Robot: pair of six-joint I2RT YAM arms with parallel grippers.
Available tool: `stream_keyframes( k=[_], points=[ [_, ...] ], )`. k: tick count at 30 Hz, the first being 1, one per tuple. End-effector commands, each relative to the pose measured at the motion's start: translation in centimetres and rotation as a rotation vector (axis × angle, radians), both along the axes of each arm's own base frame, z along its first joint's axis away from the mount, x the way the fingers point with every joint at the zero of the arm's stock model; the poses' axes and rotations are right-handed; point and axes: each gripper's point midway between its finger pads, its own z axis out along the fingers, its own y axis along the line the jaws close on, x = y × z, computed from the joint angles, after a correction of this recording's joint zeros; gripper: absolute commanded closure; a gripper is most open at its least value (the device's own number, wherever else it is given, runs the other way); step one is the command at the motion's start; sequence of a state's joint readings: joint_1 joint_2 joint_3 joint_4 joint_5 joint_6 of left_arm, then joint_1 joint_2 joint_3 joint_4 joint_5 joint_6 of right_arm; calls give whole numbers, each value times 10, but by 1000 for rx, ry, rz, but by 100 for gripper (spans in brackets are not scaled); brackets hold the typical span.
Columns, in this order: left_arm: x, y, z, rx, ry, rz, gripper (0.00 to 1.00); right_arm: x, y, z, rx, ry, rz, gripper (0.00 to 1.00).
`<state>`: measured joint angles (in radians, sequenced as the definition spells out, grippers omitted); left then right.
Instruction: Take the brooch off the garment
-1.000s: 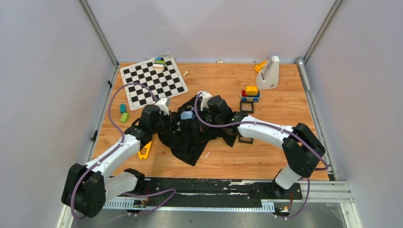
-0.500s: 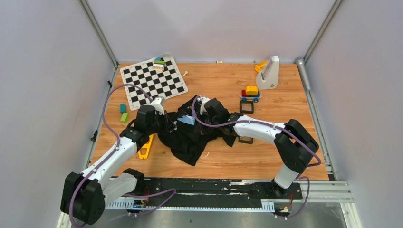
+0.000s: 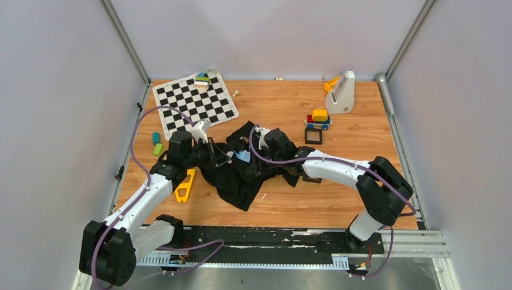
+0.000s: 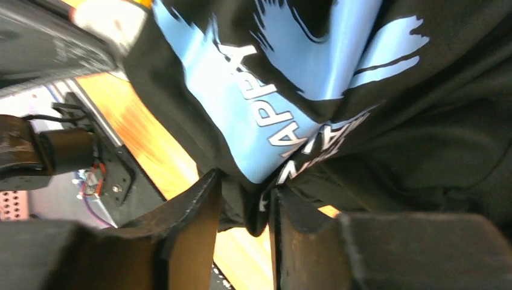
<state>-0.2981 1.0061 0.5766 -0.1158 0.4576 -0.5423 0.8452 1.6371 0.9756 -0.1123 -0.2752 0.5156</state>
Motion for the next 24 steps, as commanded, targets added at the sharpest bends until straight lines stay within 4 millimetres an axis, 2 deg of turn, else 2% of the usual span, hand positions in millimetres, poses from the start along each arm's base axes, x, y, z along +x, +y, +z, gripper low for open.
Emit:
stream_keyframes(
  k=[1, 4, 7, 8, 11, 14, 17, 18, 24],
  points=[
    [-4, -17, 37, -94, -48, -106, 100, 6, 1, 56, 102, -113, -18, 62],
    [-13, -20, 42, -117, -48, -144, 100, 9, -4, 78, 171, -143, -30, 50],
    [-17, -24, 53, -165, -87, -156, 100, 6, -4, 99, 305, -145, -15, 28],
    [-18, -27, 56, -187, -105, -174, 100, 6, -4, 106, 342, -148, -13, 26],
    [-24, -35, 63, -252, -88, -225, 100, 10, -3, 121, 397, -169, -15, 26],
    [-31, -40, 70, -283, -70, -274, 100, 14, -4, 126, 416, -184, -14, 28],
    [-28, -36, 70, -259, -44, -233, 100, 15, -5, 128, 439, -187, 11, 29],
    [-31, -34, 62, -239, 6, -217, 100, 14, -4, 129, 444, -199, 25, 28],
    [-33, -20, 49, -129, 107, -143, 100, 15, -2, 106, 397, -164, 37, 32]
  ],
)
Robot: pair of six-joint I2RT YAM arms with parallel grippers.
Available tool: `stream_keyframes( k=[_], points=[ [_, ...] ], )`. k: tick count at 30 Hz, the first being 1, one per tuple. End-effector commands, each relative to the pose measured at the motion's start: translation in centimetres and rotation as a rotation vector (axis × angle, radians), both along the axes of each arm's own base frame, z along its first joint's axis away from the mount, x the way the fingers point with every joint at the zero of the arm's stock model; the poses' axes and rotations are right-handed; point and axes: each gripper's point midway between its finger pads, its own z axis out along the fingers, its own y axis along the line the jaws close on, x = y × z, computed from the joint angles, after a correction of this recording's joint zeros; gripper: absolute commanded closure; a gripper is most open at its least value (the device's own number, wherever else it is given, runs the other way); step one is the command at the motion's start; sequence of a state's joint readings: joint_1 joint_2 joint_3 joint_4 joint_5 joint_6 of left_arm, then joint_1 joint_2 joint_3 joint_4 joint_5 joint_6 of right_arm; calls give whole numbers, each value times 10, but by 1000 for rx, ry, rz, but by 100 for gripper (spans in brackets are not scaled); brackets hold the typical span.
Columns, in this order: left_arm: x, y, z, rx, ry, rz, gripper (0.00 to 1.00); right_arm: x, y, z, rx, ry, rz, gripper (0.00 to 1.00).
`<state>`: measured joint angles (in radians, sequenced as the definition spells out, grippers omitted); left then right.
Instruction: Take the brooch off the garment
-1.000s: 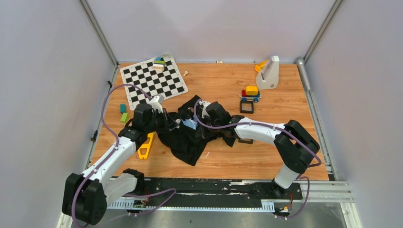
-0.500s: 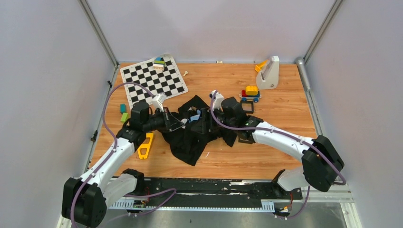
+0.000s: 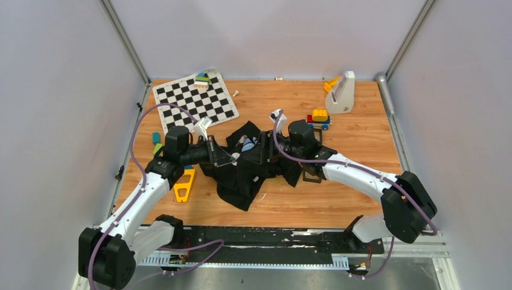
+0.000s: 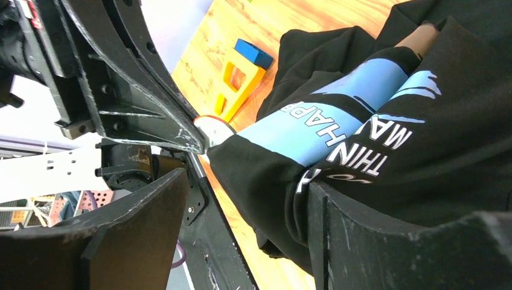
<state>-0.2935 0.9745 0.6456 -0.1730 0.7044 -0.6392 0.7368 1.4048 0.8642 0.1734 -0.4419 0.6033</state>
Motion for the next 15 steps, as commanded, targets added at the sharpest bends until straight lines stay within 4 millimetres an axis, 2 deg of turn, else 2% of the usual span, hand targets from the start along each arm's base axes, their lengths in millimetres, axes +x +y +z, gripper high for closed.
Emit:
stream_keyframes(
  k=[1, 5, 8, 15],
  points=[
    [-4, 9, 3, 72, 65, 21, 100, -1, 7, -5, 13, -8, 40, 32],
    [-12, 16, -10, 163, 161, 6, 100, 0, 6, -17, -12, 14, 24, 31],
    [-16, 25, -19, 237, 209, 2, 100, -2, 7, -21, -22, 15, 19, 27],
    [-27, 20, -11, 219, 261, -65, 100, -12, 17, -27, -31, 30, 20, 16]
  ],
)
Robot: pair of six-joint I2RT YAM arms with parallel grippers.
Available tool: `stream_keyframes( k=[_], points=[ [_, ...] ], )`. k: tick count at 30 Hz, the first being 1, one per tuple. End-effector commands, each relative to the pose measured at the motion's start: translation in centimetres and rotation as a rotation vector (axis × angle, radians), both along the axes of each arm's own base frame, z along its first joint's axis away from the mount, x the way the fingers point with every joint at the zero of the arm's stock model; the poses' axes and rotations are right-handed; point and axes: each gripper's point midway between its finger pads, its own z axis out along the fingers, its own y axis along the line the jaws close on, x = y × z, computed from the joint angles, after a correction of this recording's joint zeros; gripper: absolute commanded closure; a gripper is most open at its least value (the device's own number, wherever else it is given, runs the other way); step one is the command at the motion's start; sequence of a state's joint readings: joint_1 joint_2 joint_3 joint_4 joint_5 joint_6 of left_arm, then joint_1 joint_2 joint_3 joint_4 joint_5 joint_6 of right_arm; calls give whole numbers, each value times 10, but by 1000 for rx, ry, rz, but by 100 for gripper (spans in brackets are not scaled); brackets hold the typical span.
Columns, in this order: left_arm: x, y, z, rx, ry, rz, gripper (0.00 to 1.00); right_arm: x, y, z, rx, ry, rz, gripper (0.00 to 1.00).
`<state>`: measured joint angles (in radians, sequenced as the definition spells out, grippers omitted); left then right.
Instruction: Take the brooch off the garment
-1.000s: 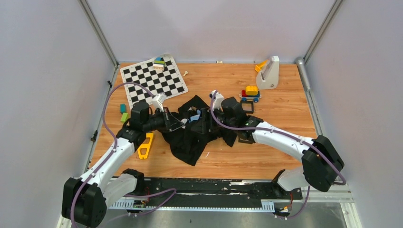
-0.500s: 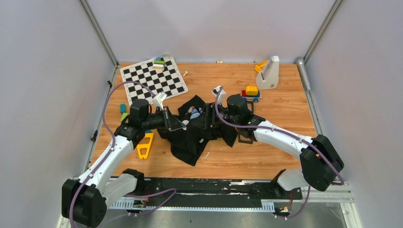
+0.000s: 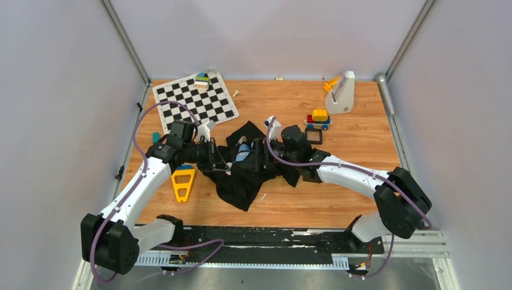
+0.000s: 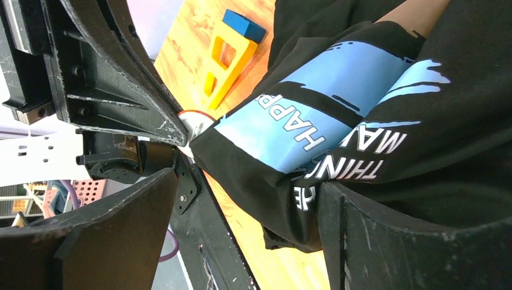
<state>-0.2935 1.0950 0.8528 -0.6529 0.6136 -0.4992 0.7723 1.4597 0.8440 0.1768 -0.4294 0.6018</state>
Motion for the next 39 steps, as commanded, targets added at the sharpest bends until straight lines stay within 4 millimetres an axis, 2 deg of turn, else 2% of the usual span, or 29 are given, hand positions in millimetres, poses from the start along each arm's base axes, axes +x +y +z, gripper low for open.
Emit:
stream_keyframes(
  k=[1, 7, 11, 18, 22, 26, 33, 39],
  points=[
    [-10, -4, 14, -28, 21, -72, 100, -4, 9, 3, 30, -11, 2, 16],
    [-14, -11, 23, -92, 26, -123, 100, -22, 14, 9, 99, 1, 73, 18],
    [-12, -14, 29, -116, 0, -130, 100, -29, 20, 6, 87, -4, 95, 18],
    [-4, -10, 19, -70, -25, -132, 100, -14, 9, 6, 41, -23, -21, 19],
    [2, -9, 17, -40, -27, -155, 100, -2, 2, 14, 37, -64, -95, 18],
    [0, -1, 19, 19, -30, -179, 100, 9, 3, 21, 39, -105, -128, 18],
    [-2, 6, 34, 48, -111, -168, 100, 12, 0, 21, 70, -121, -165, 19],
    [-2, 7, 34, 57, -108, -170, 100, 13, 2, 20, 72, -108, -164, 19]
  ],
)
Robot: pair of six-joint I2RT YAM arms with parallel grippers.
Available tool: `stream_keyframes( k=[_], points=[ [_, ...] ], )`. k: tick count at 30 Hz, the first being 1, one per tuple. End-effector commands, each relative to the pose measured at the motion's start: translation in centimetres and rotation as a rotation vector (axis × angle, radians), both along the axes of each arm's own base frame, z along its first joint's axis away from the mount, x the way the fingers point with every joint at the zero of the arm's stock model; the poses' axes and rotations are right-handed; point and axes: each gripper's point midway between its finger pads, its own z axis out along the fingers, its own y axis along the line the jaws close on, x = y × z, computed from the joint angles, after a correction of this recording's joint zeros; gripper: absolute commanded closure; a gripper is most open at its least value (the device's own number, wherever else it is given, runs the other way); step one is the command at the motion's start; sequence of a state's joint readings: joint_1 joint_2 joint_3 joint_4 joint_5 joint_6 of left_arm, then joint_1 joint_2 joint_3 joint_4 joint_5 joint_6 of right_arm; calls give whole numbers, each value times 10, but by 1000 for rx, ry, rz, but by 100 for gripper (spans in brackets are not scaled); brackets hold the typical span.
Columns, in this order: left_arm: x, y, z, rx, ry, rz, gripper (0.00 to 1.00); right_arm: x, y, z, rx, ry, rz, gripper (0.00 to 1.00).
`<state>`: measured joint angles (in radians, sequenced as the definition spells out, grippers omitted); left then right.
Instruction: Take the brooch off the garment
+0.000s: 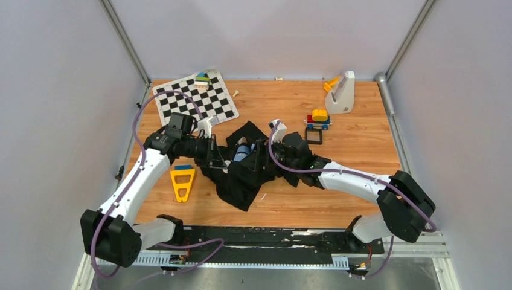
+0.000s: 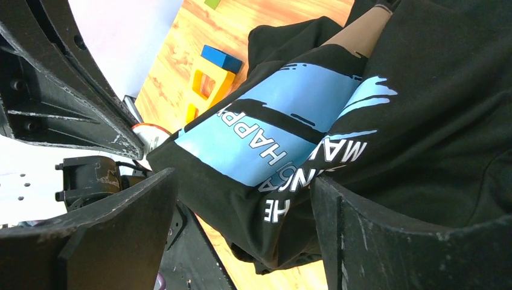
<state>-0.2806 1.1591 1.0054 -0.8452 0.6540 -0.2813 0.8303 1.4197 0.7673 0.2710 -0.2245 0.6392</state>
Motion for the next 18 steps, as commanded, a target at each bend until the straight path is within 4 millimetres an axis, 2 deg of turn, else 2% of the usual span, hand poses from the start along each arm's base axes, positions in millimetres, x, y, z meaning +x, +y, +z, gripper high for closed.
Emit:
stream_keyframes(
  k=[1, 8, 18],
  points=[
    [3, 1, 16, -6, -68, -17, 100, 6, 5, 24, 64, -54, -15, 20],
    [4, -4, 27, -65, -98, 10, 100, 5, 3, 29, 63, -64, -11, 20],
    [12, -6, 12, -72, -94, 33, 100, -1, -12, 34, 30, -74, -30, 20]
  ],
)
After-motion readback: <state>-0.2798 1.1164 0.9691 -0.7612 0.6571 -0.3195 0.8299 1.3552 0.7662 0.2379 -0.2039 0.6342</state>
